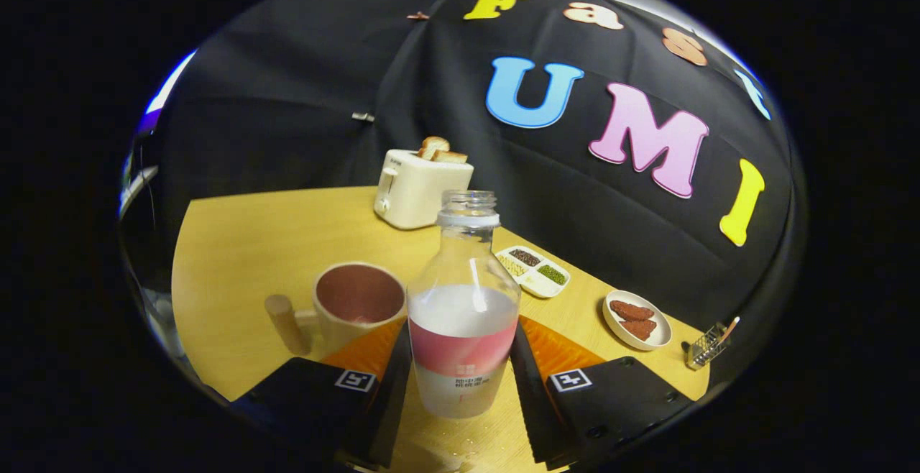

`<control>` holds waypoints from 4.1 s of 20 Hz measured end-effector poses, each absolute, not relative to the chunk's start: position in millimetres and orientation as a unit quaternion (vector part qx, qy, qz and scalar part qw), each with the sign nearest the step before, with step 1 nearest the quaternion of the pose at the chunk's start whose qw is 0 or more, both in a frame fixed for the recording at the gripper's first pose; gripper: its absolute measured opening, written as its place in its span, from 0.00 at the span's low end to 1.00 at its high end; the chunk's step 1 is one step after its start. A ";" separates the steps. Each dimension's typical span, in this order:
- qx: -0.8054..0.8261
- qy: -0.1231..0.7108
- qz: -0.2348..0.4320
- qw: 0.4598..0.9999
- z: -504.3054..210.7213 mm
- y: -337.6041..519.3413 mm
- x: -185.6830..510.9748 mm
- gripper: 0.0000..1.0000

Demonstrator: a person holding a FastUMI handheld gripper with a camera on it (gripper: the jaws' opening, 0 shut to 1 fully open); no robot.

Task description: Take the bottle from table, then pour the juice into the cup, finally place the bottle on the coaster

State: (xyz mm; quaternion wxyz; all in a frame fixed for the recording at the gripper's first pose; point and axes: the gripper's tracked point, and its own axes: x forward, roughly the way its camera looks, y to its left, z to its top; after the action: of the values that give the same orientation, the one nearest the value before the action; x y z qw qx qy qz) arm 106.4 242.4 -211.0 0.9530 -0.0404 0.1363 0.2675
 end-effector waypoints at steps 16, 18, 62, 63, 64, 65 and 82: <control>0.072 0.077 0.211 0.972 -231.9 198.4 239.6 0.73; 0.066 0.076 0.206 0.973 -241.2 195.9 244.3 0.73; 0.038 0.084 0.042 0.995 -94.3 78.2 105.8 0.98; 0.031 0.081 0.033 0.996 -87.4 69.8 102.0 0.98; 0.021 0.081 0.024 0.996 -82.0 62.4 98.5 0.98; 0.012 0.082 0.011 0.997 -77.1 53.4 94.2 0.98; -0.027 0.037 -0.010 0.999 -4.4 -2.3 35.6 0.97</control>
State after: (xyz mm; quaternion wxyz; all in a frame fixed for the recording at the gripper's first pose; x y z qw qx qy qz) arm 35.6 -2.3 -4.4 0.9989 -0.0269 0.0373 -0.0102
